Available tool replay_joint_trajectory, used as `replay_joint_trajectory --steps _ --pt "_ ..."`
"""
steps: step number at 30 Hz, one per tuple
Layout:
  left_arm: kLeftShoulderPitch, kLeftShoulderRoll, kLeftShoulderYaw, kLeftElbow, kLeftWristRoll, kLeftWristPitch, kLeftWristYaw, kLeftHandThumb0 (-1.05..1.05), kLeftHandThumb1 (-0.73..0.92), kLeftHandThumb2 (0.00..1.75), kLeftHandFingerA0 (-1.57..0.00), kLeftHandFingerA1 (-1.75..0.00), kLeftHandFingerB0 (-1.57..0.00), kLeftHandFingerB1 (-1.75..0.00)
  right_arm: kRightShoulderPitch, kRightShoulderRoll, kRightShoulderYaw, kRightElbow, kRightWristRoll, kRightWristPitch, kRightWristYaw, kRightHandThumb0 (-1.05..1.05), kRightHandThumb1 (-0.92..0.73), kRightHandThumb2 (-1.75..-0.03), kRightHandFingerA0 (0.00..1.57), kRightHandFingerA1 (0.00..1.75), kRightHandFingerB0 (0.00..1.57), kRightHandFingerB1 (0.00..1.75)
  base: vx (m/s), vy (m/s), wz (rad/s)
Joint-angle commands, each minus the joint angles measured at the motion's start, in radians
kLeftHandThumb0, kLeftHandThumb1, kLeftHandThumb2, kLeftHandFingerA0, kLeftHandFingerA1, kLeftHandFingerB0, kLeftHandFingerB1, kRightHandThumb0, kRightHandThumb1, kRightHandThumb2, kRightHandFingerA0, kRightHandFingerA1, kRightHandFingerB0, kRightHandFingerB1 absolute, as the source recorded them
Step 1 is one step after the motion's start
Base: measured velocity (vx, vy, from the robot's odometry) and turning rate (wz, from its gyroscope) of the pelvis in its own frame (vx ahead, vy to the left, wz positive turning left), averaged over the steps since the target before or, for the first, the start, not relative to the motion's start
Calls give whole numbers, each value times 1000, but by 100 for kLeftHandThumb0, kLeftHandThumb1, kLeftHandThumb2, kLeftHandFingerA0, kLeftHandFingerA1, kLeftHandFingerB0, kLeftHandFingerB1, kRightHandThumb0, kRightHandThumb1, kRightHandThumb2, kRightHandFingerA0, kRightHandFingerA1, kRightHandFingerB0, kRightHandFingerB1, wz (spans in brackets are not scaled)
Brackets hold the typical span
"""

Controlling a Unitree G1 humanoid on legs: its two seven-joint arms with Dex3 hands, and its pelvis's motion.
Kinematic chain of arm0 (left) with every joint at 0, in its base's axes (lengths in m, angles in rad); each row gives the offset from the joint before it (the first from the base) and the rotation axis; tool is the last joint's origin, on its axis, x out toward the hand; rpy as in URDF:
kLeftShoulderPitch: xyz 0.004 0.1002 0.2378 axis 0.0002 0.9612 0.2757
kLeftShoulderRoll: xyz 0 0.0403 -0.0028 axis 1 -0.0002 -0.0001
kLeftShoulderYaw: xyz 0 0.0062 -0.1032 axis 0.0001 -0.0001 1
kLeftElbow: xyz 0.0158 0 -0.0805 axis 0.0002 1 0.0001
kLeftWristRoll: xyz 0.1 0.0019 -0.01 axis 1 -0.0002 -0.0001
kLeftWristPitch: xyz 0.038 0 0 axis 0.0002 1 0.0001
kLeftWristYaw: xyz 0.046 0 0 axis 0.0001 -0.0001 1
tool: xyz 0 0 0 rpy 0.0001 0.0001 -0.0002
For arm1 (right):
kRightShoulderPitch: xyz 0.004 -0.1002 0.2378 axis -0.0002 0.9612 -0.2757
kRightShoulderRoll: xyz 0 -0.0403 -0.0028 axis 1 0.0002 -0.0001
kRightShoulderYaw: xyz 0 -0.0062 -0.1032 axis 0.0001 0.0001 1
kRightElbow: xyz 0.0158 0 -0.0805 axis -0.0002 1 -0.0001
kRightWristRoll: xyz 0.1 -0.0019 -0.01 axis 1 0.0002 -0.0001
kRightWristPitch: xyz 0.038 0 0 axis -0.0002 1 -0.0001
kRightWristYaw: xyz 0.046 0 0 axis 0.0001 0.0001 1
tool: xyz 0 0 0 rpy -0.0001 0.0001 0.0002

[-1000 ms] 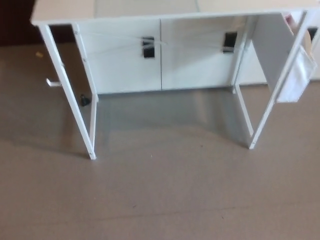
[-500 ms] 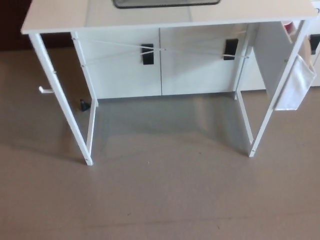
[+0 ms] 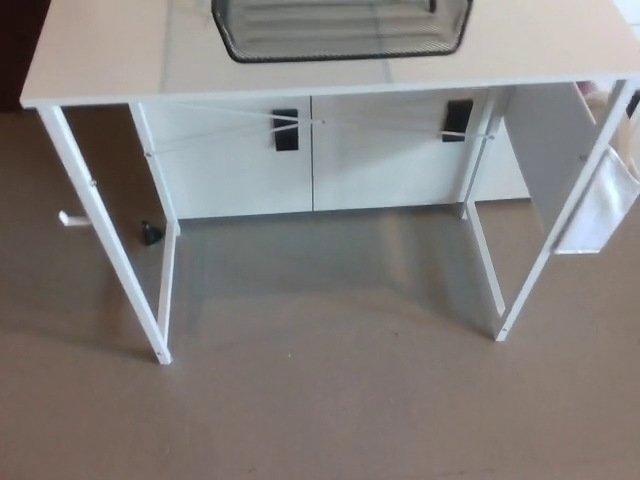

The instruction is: The robot walk towards a table in front and then pushes a layer of a file tray back to its original position using its right hand

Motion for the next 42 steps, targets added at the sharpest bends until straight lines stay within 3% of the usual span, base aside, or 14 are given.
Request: replay_joint_trajectory --steps 1,5,7,9,10,12,13,20,22,26,27,38,39,42 --pt "2 10 -7 -3 12 2 1 -42 30 92 -65 -83 -33 -62 -4 -15 2 10 -18 14 -27 -40 -51 -74 57 55 37 46 224 82 0" --pt "1 3 10 1 -7 2 -15 -37 29 91 -67 -85 -33 -62 -3 -12 -5 12 2 7 -6 -38 -52 -73 57 56 37 47 204 -21 13" --pt "1 5 11 3 -5 -2 -15 -39 28 92 -65 -85 -33 -63 -7 -13 0 28 -9 -4 -14 -33 -62 -58 60 46 41 37 210 -127 12" --pt "3 2 13 -1 -7 5 -14 -36 28 93 -64 -85 -33 -63 5 -13 1 9 -8 2 -13 -41 -51 -75 54 55 35 46 178 -187 16" --pt "1 3 11 2 -5 5 -19 -36 29 93 -60 -83 -32 -63 7 -12 2 7 -9 2 -15 -33 -62 -59 60 47 40 37 306 -269 25" --pt "2 3 11 1 -3 9 -16 -37 29 92 -64 -86 -33 -63 0 -17 12 15 -31 22 -43 -35 -61 -58 64 44 43 36 258 -321 23" --pt "-6 6 11 3 -1 10 -14 -37 28 91 -65 -86 -35 -63 -5 -12 8 22 -18 4 -29 -40 -52 -75 58 56 37 47 240 -293 1" --pt "-1 8 3 -1 11 11 -8 -38 30 92 -63 -83 -33 -63 -11 -16 11 59 -27 -22 -31 -42 -51 -76 54 56 35 47 140 -73 -3" --pt "-5 8 3 2 10 17 -7 -37 30 92 -63 -83 -33 -62 -14 -17 11 69 -27 -32 -29 -34 -62 -58 62 47 42 37 84 60 -7" --pt "-9 5 11 5 -3 18 -18 -36 28 92 -65 -87 -33 -63 -16 -16 7 74 -22 -35 -22 -33 -62 -59 61 47 41 37 109 163 0" --pt "-10 5 12 5 -2 18 -15 -36 28 92 -63 -86 -35 -64 -16 -18 11 73 -30 -33 -28 -41 -52 -75 55 55 34 46 208 433 25" --pt "-24 11 2 1 4 28 -22 -37 29 92 -62 -83 -34 -63 -15 -18 15 47 -39 -22 -34 -42 -52 -76 55 55 36 46 122 57 4" --pt "-24 9 3 -2 3 30 -19 -36 33 82 -58 -90 -38 -60 -12 -19 15 49 -39 -42 -27 -32 -63 -58 61 48 41 38 53 -167 17" --pt "-24 9 -3 -3 10 28 -10 -36 34 81 -58 -89 -39 -60 -11 -15 9 45 -29 -31 -22 -32 -63 -58 62 47 41 37 108 -227 -16"
